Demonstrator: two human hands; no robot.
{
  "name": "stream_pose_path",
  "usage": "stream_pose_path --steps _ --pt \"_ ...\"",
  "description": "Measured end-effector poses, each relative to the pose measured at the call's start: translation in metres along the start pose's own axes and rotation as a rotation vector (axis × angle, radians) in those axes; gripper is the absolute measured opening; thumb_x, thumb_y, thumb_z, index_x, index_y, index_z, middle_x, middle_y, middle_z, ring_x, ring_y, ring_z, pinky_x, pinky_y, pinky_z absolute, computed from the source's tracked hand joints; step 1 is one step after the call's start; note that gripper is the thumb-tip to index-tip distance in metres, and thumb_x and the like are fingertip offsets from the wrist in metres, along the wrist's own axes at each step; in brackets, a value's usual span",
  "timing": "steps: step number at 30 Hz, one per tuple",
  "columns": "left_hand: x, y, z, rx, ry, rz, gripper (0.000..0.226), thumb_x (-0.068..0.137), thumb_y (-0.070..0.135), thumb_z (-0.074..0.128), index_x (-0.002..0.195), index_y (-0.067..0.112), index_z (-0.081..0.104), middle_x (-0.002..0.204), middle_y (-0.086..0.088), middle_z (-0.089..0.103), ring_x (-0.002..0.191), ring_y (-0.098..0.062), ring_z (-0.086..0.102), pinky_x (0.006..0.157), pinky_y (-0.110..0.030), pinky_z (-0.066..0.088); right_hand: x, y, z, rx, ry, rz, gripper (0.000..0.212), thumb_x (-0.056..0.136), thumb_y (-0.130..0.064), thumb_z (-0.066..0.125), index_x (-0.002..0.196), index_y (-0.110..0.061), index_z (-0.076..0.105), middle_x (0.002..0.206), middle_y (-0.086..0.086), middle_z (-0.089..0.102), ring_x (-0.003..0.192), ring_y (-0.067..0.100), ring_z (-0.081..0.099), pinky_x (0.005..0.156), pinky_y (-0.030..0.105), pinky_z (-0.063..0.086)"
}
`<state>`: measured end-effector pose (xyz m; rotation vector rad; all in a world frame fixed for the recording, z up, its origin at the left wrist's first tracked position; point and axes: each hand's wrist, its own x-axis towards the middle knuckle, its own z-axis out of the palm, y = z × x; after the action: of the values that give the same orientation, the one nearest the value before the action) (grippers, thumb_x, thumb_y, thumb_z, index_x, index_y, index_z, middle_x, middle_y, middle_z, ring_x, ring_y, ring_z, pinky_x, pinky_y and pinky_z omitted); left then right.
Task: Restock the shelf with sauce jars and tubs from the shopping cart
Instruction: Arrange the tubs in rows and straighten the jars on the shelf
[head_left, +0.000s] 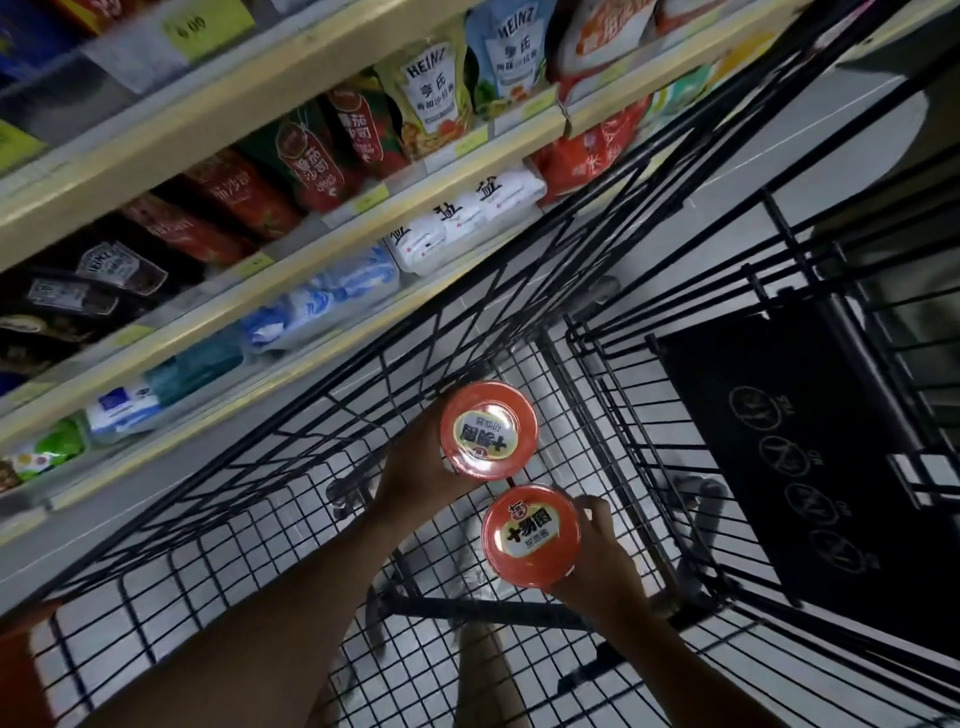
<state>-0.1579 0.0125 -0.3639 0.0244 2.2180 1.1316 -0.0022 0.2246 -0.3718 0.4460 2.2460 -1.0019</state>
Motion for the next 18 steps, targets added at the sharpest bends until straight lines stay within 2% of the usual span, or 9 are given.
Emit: stream_pose_path --steps 3,6,10,13,15,18 --pt "0.004 -0.003 0.007 -0.017 -0.003 0.012 0.108 0.063 0.061 0.091 0.152 0.043 0.033 0.142 0.018 0.056 0.135 -0.005 0.051 0.103 -0.043 0.053 0.003 -0.008 0.014 0.102 0.115 0.0 0.103 0.057 -0.055 0.089 0.143 -0.036 0.036 0.144 -0.006 0.031 0.098 0.005 0.059 0.063 0.024 0.06" --pt "0.004 -0.007 0.011 -0.009 0.03 0.018 0.112 0.062 0.06 0.092 0.154 0.038 0.032 0.145 0.019 0.054 0.137 -0.007 0.049 0.102 -0.045 0.053 0.0 -0.009 0.022 0.206 0.157 0.001 0.104 0.053 -0.055 0.091 0.142 -0.035 0.041 0.148 -0.008 0.03 0.105 0.006 0.06 0.07 0.028 0.062" --pt "-0.001 -0.003 0.012 -0.012 0.079 0.035 0.106 0.061 0.064 0.09 0.15 0.044 0.035 0.142 0.02 0.056 0.133 -0.004 0.052 0.1 -0.043 0.055 0.002 -0.011 0.027 0.253 0.183 -0.027 0.109 0.049 -0.06 0.09 0.143 -0.036 0.04 0.143 -0.016 0.03 0.117 0.011 0.056 0.073 0.026 0.062" --pt "-0.006 0.004 0.012 -0.01 0.122 0.01 0.097 0.057 0.078 0.079 0.14 0.058 0.034 0.132 0.021 0.062 0.123 0.0 0.059 0.093 -0.038 0.059 0.003 -0.021 0.024 0.326 0.199 -0.052 0.106 0.052 -0.048 0.095 0.138 -0.052 0.034 0.143 -0.016 0.035 0.12 0.007 0.056 0.073 0.021 0.061" --pt "-0.006 0.006 0.01 -0.046 0.12 -0.013 0.092 0.059 0.074 0.081 0.138 0.06 0.035 0.123 0.02 0.066 0.114 0.001 0.063 0.085 -0.038 0.061 0.003 -0.027 0.019 0.386 0.199 -0.075 0.101 0.056 -0.039 0.096 0.135 -0.055 0.036 0.142 -0.011 0.043 0.12 0.006 0.056 0.073 0.027 0.062" --pt "-0.007 0.009 0.007 -0.149 0.089 -0.053 0.094 0.063 0.049 0.093 0.14 0.054 0.039 0.12 0.019 0.068 0.111 0.003 0.065 0.082 -0.035 0.062 0.001 -0.033 0.01 0.433 0.163 -0.098 0.096 0.06 -0.036 0.095 0.141 -0.037 0.043 0.135 -0.013 0.052 0.119 0.007 0.059 0.076 0.031 0.062"
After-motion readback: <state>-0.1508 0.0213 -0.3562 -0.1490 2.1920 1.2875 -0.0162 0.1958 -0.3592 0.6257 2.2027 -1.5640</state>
